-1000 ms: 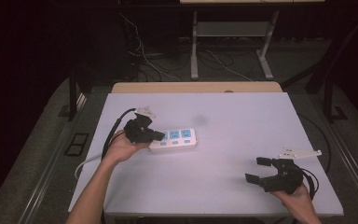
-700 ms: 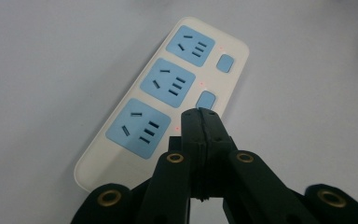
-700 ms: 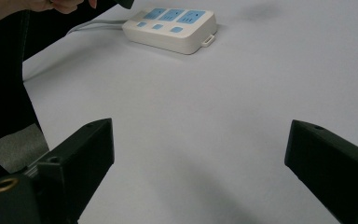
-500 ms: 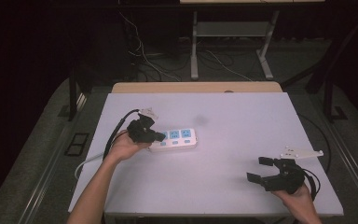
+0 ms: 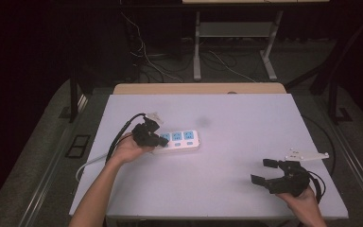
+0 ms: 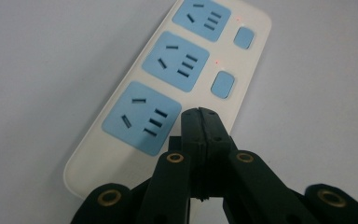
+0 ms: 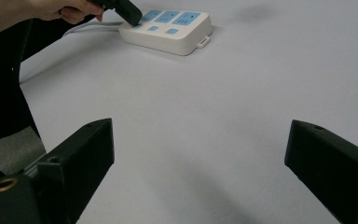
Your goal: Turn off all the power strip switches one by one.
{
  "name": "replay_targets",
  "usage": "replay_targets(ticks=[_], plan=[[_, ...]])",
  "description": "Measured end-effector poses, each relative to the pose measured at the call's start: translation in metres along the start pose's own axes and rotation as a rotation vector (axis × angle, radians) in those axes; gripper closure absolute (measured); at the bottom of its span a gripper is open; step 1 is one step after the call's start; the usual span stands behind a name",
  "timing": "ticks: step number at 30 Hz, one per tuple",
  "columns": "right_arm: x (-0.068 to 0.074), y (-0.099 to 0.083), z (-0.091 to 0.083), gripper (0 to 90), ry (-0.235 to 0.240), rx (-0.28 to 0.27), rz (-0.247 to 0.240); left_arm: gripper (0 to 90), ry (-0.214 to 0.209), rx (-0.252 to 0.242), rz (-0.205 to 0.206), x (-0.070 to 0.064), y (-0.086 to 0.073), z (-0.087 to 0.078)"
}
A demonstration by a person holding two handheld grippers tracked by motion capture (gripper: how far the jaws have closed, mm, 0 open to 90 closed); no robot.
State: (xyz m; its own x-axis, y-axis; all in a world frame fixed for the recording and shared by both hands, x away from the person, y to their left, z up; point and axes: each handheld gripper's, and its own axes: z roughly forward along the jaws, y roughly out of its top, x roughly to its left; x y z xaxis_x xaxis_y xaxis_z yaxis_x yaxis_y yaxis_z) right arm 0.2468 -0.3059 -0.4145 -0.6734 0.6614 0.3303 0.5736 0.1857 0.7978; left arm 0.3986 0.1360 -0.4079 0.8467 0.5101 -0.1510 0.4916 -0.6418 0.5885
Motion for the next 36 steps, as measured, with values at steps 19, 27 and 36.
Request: replay_targets(ticks=[19,27,36], plan=[[-0.0003,0.0006,-0.0015,7.9,0.000,-0.008,-0.005,89.9,-0.019,-0.051,-0.011,0.0035,-0.0045,0.0027],[-0.0009,0.0007,-0.0031,7.9,0.003,-0.013,-0.004,90.0,-0.020,-0.050,-0.033,0.0036,-0.0061,0.0033],[-0.0006,0.0007,-0.0039,8.0,0.003,-0.014,-0.007,90.0,-0.004,-0.040,-0.034,0.0011,-0.0042,0.0030]])
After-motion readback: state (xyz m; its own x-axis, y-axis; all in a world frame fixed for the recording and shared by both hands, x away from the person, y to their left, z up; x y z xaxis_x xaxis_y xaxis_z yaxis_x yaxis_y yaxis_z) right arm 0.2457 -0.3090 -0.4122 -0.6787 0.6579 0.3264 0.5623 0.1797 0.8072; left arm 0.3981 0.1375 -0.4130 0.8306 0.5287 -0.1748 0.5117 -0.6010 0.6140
